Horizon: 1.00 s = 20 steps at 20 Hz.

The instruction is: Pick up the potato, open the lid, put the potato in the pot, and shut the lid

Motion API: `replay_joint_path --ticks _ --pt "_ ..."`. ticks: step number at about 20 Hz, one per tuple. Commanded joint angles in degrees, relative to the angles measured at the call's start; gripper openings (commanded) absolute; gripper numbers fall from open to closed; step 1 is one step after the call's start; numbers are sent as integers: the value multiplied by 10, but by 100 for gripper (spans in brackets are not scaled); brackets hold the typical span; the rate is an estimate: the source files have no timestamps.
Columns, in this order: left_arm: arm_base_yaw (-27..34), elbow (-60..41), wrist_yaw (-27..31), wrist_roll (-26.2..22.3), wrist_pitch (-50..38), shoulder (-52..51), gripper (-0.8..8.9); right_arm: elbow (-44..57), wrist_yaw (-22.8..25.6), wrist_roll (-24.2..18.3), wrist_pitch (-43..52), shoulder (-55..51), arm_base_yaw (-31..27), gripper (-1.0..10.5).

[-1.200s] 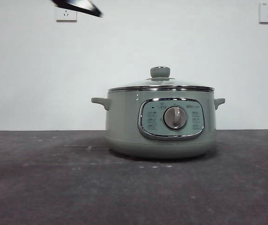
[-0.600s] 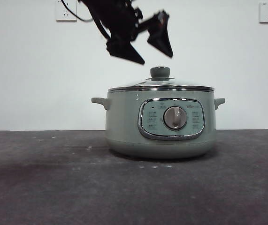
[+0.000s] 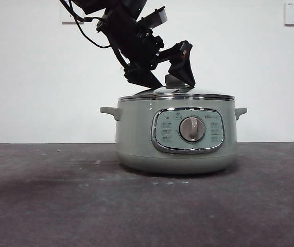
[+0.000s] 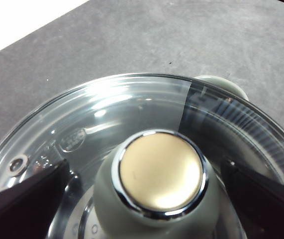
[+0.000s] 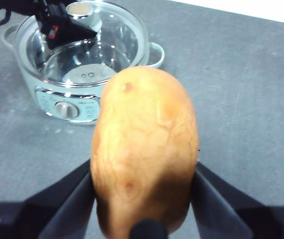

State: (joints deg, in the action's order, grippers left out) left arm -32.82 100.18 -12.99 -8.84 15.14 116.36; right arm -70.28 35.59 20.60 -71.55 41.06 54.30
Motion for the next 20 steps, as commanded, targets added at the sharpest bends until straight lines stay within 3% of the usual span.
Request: replay_joint_path --ticks 1,10,20 --pt "-6 1 -2 -3 -7 9 381 1 5 7 3 -1 0 -12" --pt "-7 1 -5 13 7 9 -9 1 5 7 2 -1 0 -12" --pt "-5 17 -5 13 11 -18 -8 1 5 9 8 -1 0 -12"
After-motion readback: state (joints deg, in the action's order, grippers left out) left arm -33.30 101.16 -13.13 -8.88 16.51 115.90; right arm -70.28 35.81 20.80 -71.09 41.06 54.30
